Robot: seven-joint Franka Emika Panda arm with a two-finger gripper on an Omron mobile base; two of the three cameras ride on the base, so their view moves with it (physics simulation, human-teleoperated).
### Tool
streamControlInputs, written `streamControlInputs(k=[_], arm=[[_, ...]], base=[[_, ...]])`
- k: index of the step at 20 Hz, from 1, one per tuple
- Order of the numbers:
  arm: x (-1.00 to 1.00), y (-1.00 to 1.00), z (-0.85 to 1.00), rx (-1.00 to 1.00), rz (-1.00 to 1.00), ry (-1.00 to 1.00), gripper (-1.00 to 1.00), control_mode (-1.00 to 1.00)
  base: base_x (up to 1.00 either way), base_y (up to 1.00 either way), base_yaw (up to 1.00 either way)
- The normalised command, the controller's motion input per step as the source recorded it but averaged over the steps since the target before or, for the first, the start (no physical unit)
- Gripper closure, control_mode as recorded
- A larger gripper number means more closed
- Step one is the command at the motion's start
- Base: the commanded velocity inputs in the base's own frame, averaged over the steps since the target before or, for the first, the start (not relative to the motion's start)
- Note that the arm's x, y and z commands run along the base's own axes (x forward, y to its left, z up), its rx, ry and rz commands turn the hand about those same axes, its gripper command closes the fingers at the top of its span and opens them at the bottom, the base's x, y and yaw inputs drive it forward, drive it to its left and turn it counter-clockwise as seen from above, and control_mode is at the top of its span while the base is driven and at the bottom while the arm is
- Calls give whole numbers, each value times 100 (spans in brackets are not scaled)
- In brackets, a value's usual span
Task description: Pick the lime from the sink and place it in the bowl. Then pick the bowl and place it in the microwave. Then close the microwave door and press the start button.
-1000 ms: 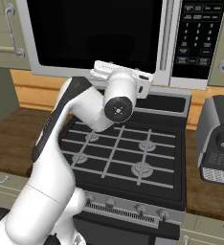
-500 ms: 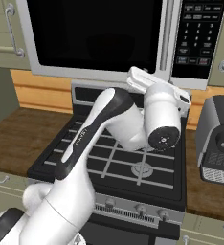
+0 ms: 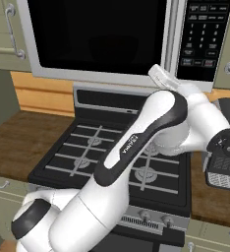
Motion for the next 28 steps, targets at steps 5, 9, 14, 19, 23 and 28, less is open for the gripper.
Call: streamControlInputs(k=[5, 9, 14, 19, 23, 28], arm=[[4, 0, 13, 15, 23, -1, -100, -100], [26, 0, 18, 4, 4, -9, -100, -100], [30, 11, -1, 0, 0, -8, -100, -100], [25, 18, 0, 0, 0, -1, -100, -100], [18, 0, 0, 0, 0, 0, -100, -100], [15, -4, 0, 2, 0, 0, -100, -100]], base=[[0, 0, 0], [0, 0, 0], [0, 0, 0], [0, 0, 0], [0, 0, 0], [0, 0, 0]])
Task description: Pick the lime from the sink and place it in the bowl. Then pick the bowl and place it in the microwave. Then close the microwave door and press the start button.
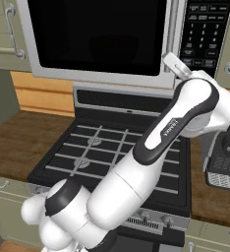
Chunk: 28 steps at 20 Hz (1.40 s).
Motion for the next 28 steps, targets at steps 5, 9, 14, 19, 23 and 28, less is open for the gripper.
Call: streamControlInputs(k=[5, 9, 14, 19, 23, 28], arm=[[24, -9, 0, 3, 0, 0, -100, -100], [30, -19, 0, 3, 0, 0, -100, -100], [31, -33, 0, 3, 0, 0, -100, -100], [39, -32, 0, 3, 0, 0, -100, -100], [42, -31, 0, 2, 0, 0, -100, -100], [38, -7, 0, 0, 0, 0, -100, -100]], base=[[0, 0, 0], [0, 0, 0], [0, 0, 0], [0, 0, 0], [0, 0, 0], [0, 0, 0]])
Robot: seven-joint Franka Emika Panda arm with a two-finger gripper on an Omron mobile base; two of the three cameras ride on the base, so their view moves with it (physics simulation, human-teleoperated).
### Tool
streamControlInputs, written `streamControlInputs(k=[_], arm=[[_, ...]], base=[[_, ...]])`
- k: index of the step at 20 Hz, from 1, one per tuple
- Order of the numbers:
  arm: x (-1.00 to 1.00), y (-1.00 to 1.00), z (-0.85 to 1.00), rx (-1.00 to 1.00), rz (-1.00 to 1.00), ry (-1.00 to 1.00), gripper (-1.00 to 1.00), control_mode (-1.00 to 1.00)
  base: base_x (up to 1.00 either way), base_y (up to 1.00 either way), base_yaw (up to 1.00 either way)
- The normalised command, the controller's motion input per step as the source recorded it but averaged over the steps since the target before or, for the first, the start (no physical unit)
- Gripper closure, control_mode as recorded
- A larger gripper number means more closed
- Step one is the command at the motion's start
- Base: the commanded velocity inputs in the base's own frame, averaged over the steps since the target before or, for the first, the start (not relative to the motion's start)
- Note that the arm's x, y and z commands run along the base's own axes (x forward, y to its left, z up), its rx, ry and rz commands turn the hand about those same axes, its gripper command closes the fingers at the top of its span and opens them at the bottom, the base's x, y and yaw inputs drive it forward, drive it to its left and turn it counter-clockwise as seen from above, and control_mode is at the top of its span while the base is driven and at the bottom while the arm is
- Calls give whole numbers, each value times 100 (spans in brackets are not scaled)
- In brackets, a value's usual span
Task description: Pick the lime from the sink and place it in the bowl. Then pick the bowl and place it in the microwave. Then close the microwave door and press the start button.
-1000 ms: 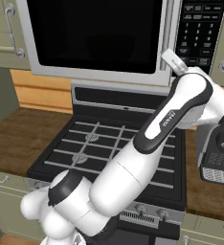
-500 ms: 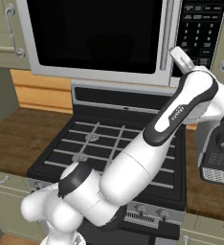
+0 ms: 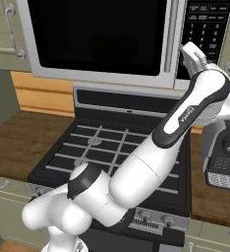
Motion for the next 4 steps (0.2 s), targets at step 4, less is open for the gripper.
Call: streamControlInputs(k=[4], arm=[[-68, 0, -6, 0, -1, -12, -100, -100]], base=[[0, 0, 0]])
